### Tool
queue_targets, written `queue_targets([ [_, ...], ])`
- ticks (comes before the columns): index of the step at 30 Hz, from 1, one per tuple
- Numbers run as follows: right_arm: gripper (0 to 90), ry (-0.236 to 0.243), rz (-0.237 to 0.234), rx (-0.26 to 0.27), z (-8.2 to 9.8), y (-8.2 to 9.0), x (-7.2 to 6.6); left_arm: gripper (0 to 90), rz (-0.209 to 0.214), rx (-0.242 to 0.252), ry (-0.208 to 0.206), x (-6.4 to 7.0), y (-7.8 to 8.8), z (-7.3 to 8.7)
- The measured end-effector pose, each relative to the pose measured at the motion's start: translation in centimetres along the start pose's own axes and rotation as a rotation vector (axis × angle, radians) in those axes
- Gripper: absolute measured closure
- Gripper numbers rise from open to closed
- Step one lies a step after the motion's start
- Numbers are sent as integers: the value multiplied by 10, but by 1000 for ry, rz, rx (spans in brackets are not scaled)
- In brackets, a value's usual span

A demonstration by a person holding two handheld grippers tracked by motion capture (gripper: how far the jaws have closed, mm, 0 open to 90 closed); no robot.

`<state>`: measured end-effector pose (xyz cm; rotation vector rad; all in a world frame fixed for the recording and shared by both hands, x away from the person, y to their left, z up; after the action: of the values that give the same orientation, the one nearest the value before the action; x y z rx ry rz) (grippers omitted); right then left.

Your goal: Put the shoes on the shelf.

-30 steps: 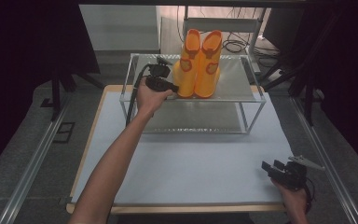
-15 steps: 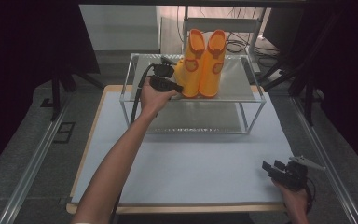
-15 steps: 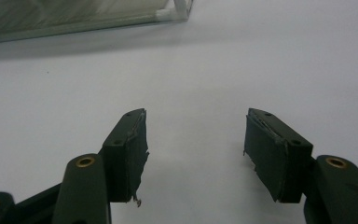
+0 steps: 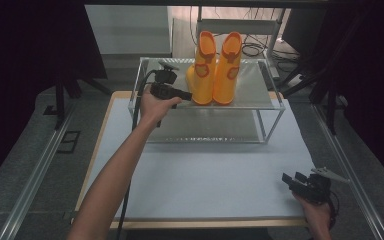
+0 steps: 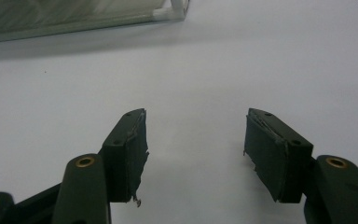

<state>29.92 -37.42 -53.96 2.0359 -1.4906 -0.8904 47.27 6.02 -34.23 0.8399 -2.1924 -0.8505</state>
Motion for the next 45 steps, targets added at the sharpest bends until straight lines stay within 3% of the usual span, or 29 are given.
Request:
queue_targets([
  [7,382,2,1,-2,0,-1,0,691,55,4,-38,0,19,20],
  [16,381,5,0,-8,1,-2,-3,486,81,36,-72,-2,38,48],
  [22,382,8,1,-10,1,-2,-3,451,73,57,-133,-1,49,79],
  [29,382,15,2,-9,0,-3,-3,435,85,59,-158,0,53,106],
  [37,382,13,0,-15,1,-3,-4,419,84,48,-177,3,53,137],
  [45,382,17,-2,-19,1,-4,-5,413,95,32,-160,-3,48,169],
])
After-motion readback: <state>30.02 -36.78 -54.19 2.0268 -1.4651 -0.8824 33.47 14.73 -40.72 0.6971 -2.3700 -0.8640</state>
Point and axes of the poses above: each handheld gripper's, and its own axes: y roughly backward along the jaws, z roughly out of its underside, x roughly to its right, the point moved 4 cm from there along -y, roughly forward along the jaws, and after that the axes turned 9 degrees about -x, right-handed, at the moved point
